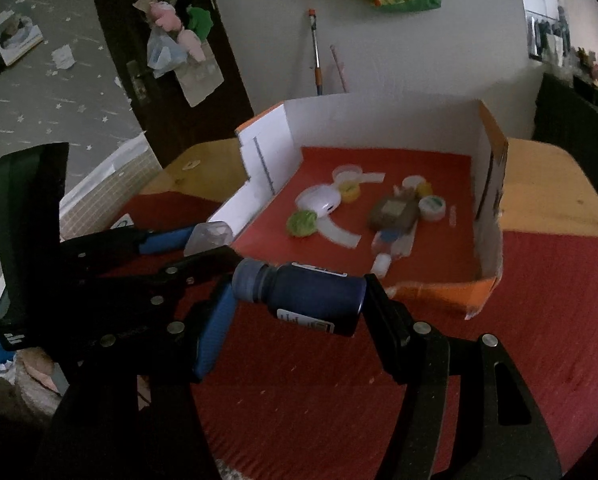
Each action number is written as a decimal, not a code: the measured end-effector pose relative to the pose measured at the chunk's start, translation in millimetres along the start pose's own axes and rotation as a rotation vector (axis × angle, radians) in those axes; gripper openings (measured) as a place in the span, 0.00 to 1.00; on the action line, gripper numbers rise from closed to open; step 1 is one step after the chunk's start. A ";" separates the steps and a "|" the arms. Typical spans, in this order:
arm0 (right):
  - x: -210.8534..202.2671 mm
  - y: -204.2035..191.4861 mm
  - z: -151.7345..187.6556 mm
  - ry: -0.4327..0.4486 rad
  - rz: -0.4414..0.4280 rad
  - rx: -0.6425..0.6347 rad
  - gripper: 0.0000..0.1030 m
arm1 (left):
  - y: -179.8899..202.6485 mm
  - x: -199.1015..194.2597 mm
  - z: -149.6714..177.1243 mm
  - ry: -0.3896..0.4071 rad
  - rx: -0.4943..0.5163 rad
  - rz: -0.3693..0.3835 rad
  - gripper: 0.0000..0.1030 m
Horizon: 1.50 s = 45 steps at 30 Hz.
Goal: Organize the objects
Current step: 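Carry the clear container with the left tool while the right tool carries the navy bottle into the box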
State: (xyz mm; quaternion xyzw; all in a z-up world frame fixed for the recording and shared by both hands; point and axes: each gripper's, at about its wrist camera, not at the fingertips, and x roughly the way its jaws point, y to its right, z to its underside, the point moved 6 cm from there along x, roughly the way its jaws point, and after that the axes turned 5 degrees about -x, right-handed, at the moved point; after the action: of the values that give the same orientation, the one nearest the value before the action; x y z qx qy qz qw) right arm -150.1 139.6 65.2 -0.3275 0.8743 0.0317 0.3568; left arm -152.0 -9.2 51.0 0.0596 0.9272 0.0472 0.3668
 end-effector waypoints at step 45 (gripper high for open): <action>89.3 64.7 -8.9 -0.296 -0.001 0.069 0.59 | -8.7 105.0 -9.8 -0.326 0.074 0.098 0.42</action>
State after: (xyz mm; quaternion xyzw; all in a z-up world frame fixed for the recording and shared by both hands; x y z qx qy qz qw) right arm -241.4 138.6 2.7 -0.3072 0.8125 0.0493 0.4931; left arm -235.4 -3.1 -13.9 0.1248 0.8525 0.0207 0.5073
